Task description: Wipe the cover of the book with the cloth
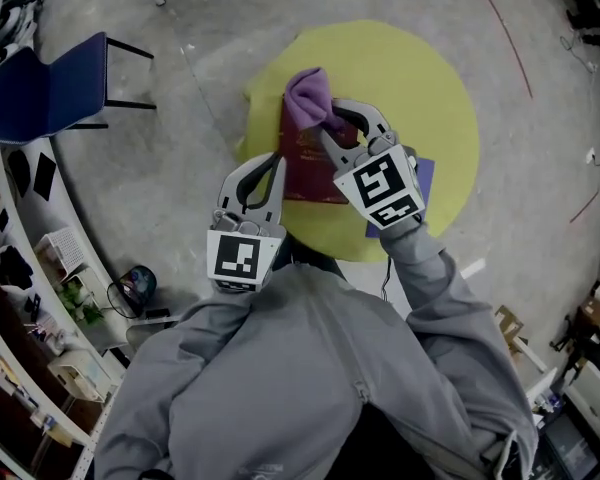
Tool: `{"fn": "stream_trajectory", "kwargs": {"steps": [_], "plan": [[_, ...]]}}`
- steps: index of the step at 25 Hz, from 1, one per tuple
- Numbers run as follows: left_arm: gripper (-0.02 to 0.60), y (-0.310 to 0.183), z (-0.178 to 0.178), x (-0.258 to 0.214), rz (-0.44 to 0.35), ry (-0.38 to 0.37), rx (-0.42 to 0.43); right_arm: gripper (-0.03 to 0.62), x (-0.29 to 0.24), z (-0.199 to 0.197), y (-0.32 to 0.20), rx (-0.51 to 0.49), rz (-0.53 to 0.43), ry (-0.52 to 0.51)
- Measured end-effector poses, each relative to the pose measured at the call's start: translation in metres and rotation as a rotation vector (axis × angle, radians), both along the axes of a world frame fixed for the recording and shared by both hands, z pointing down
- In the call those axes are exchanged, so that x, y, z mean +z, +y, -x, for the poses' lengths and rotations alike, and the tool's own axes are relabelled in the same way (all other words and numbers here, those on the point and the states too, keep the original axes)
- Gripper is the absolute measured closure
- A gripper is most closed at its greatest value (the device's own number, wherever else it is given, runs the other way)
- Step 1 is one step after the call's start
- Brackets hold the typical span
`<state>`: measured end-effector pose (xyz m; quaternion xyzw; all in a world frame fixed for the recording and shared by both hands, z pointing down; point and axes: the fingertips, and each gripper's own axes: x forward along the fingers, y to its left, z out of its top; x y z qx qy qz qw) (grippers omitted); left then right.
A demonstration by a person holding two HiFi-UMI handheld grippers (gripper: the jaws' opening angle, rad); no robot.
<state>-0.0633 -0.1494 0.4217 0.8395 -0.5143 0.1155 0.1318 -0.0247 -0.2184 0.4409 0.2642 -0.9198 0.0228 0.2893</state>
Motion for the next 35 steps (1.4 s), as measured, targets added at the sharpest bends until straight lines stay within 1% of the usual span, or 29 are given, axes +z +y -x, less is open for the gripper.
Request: {"fn": "stream_trajectory", "kwargs": {"steps": [4,12,15,18,23,28,35], "plan": [[0.563,0.002,0.002,0.016,0.035,-0.012,0.003,0.502,0.018,0.007,-0.006,-0.072,0.033,0.064],[0.563,0.011,0.008,0.049,0.125,-0.042,0.012,0.502,0.055,0.019,-0.007,-0.236,0.061,0.284],[0.563,0.015,0.007,0.060,0.153,-0.045,0.017,0.502,0.068,0.020,-0.007,-0.285,0.071,0.367],[0.563,0.018,0.007,0.071,0.181,-0.056,0.030,0.502,0.080,0.023,-0.008,-0.323,0.088,0.428],[0.563,0.025,0.006,0.093,0.247,-0.063,0.057,0.502,0.097,0.027,-0.011,-0.358,0.120,0.482],[0.563,0.035,0.002,0.115,0.298,-0.106,0.106,0.502,0.112,0.032,-0.013,-0.372,0.153,0.512],[0.563,0.046,-0.008,0.136,0.388,-0.114,0.148,0.502,0.124,0.037,-0.015,-0.397,0.180,0.560]]}}
